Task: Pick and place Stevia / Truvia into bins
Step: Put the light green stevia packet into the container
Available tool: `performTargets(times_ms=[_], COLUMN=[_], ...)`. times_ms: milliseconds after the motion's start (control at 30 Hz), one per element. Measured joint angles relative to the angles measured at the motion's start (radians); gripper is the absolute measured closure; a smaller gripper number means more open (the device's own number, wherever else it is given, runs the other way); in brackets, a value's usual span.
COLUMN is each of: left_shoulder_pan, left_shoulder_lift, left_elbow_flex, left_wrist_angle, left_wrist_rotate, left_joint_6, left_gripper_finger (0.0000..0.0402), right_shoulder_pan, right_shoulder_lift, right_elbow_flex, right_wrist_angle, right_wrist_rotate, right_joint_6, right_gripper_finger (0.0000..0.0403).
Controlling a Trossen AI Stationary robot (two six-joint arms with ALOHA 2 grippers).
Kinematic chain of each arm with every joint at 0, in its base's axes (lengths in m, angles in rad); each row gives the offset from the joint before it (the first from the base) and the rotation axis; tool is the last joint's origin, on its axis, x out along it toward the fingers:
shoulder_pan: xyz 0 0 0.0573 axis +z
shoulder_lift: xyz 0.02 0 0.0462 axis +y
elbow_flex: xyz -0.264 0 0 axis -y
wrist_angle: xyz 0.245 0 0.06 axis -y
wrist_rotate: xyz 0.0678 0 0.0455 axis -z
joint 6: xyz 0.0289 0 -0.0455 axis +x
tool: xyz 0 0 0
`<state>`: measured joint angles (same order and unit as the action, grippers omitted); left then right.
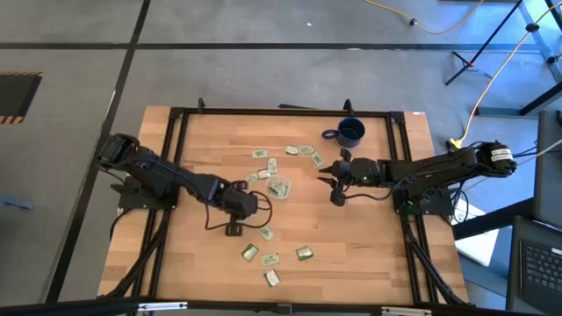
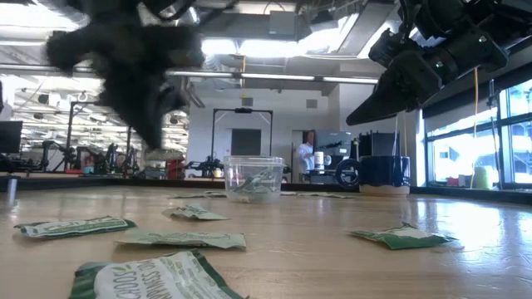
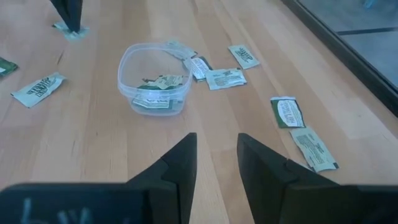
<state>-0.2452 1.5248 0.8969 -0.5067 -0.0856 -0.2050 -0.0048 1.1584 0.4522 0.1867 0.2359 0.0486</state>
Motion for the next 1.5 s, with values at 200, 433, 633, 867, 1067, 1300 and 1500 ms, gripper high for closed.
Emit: performTargets(times_ms=[200, 433, 633, 867, 1067, 1300, 1500], left_shoulder_pan=[0.119, 0.248, 0.303, 0.309, 0.309, 0.309, 0.309], left_shoulder_lift=[0.003, 0.064, 0.144, 0.232, 0.29, 0.341, 0.346], left_elbow_flex=[0.149, 0.238, 0.253, 0.253, 0.254, 0.253, 0.254], left_wrist_angle=[0.02, 0.05, 0.097, 0.106, 0.126, 0.123, 0.136], left_wrist_rotate=[-0.002, -0.008, 0.008, 0.003, 0.026, 0.035, 0.035], left_joint_6=[0.21, 0.385, 0.405, 0.41, 0.41, 0.41, 0.402], left_gripper_finger=[0.0399, 0.04, 0.04, 0.04, 0.0398, 0.0398, 0.0388], right_shoulder_pan=[0.0, 0.0, 0.0, 0.0, 0.0, 0.0, 0.0], right_shoulder_lift=[0.0, 0.0, 0.0, 0.0, 0.0, 0.0, 0.0], right_elbow_flex=[0.0, 0.0, 0.0, 0.0, 0.0, 0.0, 0.0], right_wrist_angle=[0.005, 0.005, 0.008, 0.007, 0.007, 0.007, 0.007], right_wrist_rotate=[0.0, 0.0, 0.0, 0.0, 0.0, 0.0, 0.0], right_joint_6=[0.0, 0.0, -0.004, -0.004, -0.004, -0.004, -0.004], right_gripper_finger=[0.0285, 0.0285, 0.0285, 0.0285, 0.0285, 0.0285, 0.0285])
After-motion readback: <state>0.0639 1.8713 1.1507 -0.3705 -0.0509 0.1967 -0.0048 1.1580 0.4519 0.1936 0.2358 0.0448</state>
